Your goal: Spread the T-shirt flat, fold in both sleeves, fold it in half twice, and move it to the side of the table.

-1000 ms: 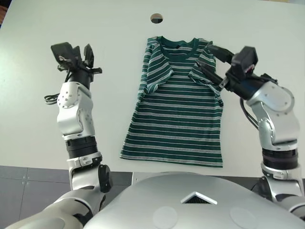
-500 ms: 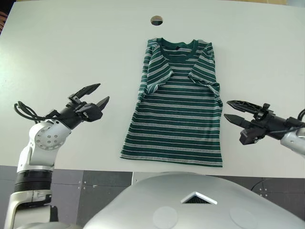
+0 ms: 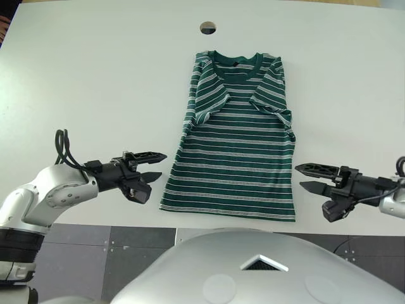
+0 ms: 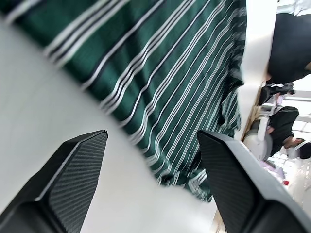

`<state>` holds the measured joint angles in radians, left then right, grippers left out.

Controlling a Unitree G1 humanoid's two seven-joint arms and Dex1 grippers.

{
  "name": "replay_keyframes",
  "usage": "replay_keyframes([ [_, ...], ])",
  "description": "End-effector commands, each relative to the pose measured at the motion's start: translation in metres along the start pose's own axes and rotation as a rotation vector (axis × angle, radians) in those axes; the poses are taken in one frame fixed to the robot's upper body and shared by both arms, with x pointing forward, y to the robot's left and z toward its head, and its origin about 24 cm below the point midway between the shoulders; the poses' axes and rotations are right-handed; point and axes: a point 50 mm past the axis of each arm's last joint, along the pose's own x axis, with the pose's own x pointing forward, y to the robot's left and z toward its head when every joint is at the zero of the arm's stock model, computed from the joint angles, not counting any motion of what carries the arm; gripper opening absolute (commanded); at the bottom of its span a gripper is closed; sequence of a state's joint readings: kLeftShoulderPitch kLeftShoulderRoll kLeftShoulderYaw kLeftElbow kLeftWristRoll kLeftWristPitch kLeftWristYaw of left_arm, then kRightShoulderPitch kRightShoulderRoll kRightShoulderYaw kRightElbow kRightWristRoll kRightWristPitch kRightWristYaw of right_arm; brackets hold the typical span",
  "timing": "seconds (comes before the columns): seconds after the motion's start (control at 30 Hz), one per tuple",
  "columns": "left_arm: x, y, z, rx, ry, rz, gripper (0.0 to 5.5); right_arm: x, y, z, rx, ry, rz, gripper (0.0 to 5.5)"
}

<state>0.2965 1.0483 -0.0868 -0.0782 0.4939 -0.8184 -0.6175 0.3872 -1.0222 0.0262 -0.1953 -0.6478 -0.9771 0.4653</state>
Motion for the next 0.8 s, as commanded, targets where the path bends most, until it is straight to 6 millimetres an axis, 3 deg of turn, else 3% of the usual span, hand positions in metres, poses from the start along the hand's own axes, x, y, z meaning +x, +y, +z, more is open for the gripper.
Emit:
replay_keyframes([
  [0.03,0.010,-0.014,0.007,-0.039,-0.050,-0.044,3.11,0.009,0.004,0.007,0.017,-0.040,0.008,3.42],
  [0.33,0.027,-0.018,0.016,-0.055,-0.127,-0.046,3.11,0.023,0.007,0.017,-0.012,-0.119,0.077,3.42],
  [0.5,0.027,-0.017,0.015,-0.043,-0.131,-0.058,3.11,0.006,-0.003,0.008,-0.065,-0.058,0.086,3.42],
  [0.67,0.027,-0.020,0.017,-0.055,-0.128,-0.064,3.11,-0.013,-0.034,-0.008,-0.112,0.036,-0.001,3.42],
  [0.8,0.025,-0.024,0.018,-0.054,-0.123,-0.085,3.11,-0.016,-0.021,-0.011,-0.084,0.032,0.087,3.42],
])
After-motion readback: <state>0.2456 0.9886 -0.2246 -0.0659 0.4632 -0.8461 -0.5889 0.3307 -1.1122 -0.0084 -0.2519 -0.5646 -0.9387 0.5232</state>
